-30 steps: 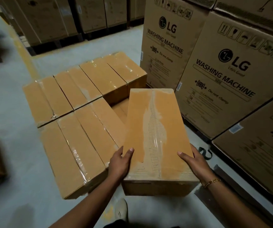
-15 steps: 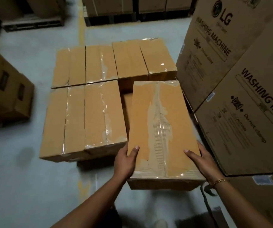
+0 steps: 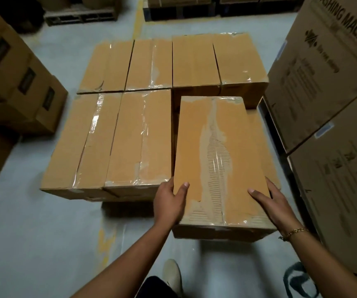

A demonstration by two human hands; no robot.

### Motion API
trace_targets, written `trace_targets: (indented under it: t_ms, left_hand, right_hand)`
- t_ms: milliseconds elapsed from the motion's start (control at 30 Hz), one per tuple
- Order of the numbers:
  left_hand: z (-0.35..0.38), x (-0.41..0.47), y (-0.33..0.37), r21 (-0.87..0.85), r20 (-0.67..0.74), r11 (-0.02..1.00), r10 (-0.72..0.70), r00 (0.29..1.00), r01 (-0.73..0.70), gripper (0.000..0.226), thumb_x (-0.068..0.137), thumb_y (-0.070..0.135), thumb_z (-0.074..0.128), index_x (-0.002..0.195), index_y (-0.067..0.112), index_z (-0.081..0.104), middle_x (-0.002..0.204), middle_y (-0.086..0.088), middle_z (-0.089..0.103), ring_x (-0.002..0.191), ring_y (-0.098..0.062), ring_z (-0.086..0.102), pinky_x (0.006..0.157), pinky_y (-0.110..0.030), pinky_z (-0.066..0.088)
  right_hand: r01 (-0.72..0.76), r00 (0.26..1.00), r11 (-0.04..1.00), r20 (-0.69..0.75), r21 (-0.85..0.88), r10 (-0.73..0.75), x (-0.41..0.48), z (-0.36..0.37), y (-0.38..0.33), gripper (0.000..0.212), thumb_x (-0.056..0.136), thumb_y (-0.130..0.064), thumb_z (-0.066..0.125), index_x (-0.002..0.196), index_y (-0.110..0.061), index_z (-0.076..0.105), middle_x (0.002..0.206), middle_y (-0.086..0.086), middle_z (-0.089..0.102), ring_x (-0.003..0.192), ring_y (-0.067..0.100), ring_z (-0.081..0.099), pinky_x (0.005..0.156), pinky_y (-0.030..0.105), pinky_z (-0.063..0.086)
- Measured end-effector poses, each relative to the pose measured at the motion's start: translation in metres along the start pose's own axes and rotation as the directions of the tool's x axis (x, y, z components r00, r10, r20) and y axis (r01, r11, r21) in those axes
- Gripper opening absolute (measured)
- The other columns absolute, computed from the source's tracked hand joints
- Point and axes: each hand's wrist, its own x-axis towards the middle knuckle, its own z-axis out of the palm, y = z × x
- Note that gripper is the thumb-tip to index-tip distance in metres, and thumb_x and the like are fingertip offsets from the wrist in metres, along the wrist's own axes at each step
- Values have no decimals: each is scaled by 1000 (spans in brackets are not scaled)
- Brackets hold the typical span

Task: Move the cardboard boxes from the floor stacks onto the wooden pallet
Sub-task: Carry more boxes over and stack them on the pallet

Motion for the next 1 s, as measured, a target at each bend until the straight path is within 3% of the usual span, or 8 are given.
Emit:
trace_targets:
  t_ms: [100,167,300,500,700,833,933,1000]
  left_hand:
    - [23,29,-15,116,-80,992,52,995,-42,39,96,54,59,119,24,67,101,8,58,94,-12,59,71,-29,45]
    - [36,45,-26,200,-124,977,96,988,-70,44,95,55,59,122,21,67,103,7,55,102,-15,55,74,-29,41]
    - [55,76,-55,354,-195,930,183,964,-105,53,95,57,58,127,16,67,116,-2,58,115,-19,42,88,-31,29]
    - [71,116,-96,557,-181,811,329,927,-179,52,95,64,49,111,19,69,114,-3,57,109,-23,40,88,-41,34]
    - [81,120,-129,683,-99,678,452,886,-270,66,96,67,32,140,22,52,131,-7,48,117,-26,40,91,-44,32]
    - [86,124,-139,684,-85,665,480,873,-299,70,94,68,28,145,24,48,134,-5,43,120,-26,35,95,-46,31]
    - [82,126,-141,710,-56,626,504,862,-321,70,96,70,30,147,24,44,137,-5,40,122,-26,34,97,-46,31]
    - [77,127,-141,724,-5,592,518,855,-354,73,95,73,31,148,24,41,140,-6,37,125,-26,33,99,-46,31]
  right_hand:
    - [8,1000,1000,-9,-23,-8,39,11,24,113,61,-83,74,156,-34,37,154,-5,47,140,21,46,117,51,38]
    - [30,1000,999,-8,-39,-30,63,18,36,119,54,-90,69,155,-35,38,154,-7,47,140,20,45,117,51,37]
    - [97,995,995,1,-37,-97,103,40,54,80,86,-53,73,155,-31,39,154,-11,44,140,17,41,117,45,34]
    - [157,987,987,-28,-17,-157,146,70,80,69,94,-35,70,156,-27,38,142,-17,42,132,6,36,109,31,31]
    - [214,976,976,-42,-35,-215,167,84,111,64,94,-40,69,151,-30,43,137,-18,48,128,10,46,107,33,37]
    - [227,972,973,-48,-40,-228,177,86,127,96,66,-73,70,151,-39,42,149,-11,52,134,18,51,114,49,41]
    - [239,970,971,-40,-26,-240,182,85,132,98,67,-71,72,153,-37,40,152,-8,50,136,19,49,116,50,39]
    - [258,965,965,-37,-52,-260,180,85,130,89,80,-62,71,156,-34,35,158,-5,43,140,21,45,118,48,36]
